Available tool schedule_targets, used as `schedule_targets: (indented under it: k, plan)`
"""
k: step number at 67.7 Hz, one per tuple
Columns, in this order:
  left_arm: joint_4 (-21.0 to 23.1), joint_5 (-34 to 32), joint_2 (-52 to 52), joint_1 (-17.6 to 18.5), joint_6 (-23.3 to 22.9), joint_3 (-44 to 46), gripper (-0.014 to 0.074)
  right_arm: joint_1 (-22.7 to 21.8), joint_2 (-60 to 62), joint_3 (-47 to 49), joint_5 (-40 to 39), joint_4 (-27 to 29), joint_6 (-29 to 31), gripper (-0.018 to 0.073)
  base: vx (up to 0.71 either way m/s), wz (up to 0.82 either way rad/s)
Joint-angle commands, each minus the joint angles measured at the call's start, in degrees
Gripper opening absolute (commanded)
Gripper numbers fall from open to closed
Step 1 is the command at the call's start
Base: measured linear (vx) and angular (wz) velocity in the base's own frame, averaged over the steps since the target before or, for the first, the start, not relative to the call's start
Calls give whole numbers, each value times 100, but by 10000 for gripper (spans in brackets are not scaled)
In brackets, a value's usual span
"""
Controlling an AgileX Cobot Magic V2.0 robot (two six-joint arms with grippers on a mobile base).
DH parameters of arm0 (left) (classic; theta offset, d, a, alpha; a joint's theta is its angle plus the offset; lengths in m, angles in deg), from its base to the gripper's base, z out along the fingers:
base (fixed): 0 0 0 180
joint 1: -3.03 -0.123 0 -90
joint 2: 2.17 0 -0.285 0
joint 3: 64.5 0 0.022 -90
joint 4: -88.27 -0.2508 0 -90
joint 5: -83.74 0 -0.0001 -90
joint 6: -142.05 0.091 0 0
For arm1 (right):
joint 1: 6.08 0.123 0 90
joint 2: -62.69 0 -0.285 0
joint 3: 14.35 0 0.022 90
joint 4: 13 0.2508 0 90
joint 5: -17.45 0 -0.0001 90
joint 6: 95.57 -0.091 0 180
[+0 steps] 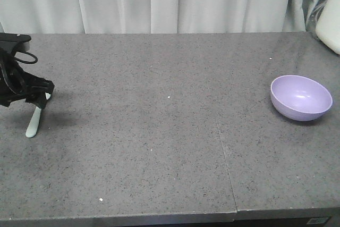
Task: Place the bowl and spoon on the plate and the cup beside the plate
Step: 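Lower the left gripper over the pale green spoon handle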
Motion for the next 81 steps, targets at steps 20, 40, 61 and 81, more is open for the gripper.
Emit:
schedule_targets:
  k: [20, 40, 61, 81]
  plan:
    - [15, -48, -548, 11, -4, 747, 456, -30, -52, 188, -306, -58, 35, 537, 0, 0]
    - [-55, -201, -814, 11, -9, 795, 411, -30, -52, 188, -306, -58, 35, 537, 0, 0]
    - [-122, -428, -867, 11, -20, 804, 403, -30, -52, 188, -270, -58, 35, 537, 0, 0]
    - [-127, -431, -997, 11, -60, 804, 403, -30, -52, 188, -264, -58, 35, 537, 0, 0]
